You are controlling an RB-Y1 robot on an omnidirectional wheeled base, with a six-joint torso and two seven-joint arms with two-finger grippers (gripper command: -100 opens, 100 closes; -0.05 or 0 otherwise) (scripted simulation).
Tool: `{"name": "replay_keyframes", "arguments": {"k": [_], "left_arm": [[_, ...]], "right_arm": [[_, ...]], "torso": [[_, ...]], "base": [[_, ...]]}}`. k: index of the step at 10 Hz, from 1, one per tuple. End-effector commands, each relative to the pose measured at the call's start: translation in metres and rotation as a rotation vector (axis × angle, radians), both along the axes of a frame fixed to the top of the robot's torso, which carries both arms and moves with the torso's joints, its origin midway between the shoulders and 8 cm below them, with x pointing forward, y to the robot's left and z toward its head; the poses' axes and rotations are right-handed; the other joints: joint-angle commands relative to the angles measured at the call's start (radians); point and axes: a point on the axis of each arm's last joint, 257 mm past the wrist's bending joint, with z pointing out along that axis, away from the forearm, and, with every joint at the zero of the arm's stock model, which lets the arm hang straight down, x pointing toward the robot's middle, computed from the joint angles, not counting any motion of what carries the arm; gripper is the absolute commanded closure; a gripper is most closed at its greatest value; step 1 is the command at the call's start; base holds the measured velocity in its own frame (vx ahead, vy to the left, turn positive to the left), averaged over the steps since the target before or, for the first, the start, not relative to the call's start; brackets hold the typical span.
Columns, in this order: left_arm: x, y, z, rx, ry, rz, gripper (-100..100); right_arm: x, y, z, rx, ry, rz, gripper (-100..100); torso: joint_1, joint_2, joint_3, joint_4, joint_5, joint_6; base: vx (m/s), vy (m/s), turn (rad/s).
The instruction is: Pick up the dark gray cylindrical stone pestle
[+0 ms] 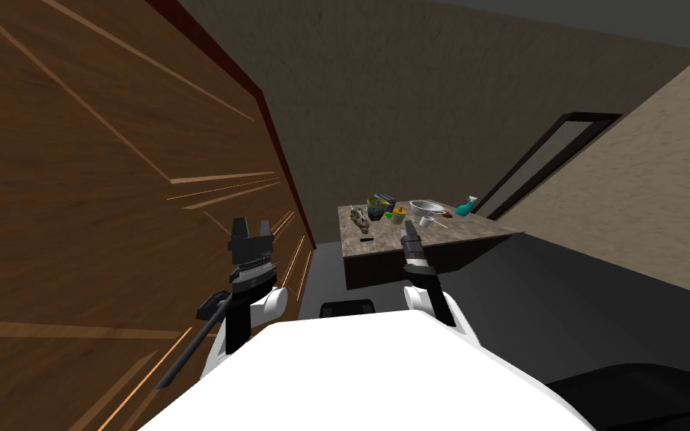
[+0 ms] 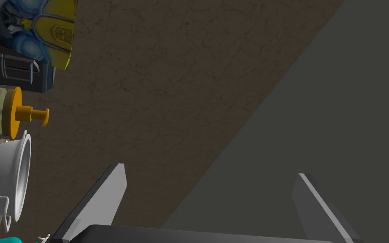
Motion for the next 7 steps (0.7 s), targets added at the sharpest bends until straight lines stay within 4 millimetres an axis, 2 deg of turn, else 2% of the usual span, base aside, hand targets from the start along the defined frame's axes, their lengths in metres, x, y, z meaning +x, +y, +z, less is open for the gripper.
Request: {"name": "replay_keyframes", "arguments": {"k": [1, 7], "left_arm": [[0.0, 0.0, 0.0, 0.0, 0.0, 0.0, 0], [0.0, 0.0, 0.0, 0.0, 0.0, 0.0, 0]], "right_arm": [[0.003, 0.005, 0.002, -0.062, -0.003, 0.021, -100], [0.012, 0.027, 0.001, -0.29, -0.011, 0.105, -100]], "torso": [[0.0, 0.0, 0.0, 0.0, 0.0, 0.0], [0.002, 0.004, 0.002, 0.001, 0.0, 0.0]], "base": [[-0.058, 0.011, -0.064], [-0.071, 0.018, -0.032]]}}
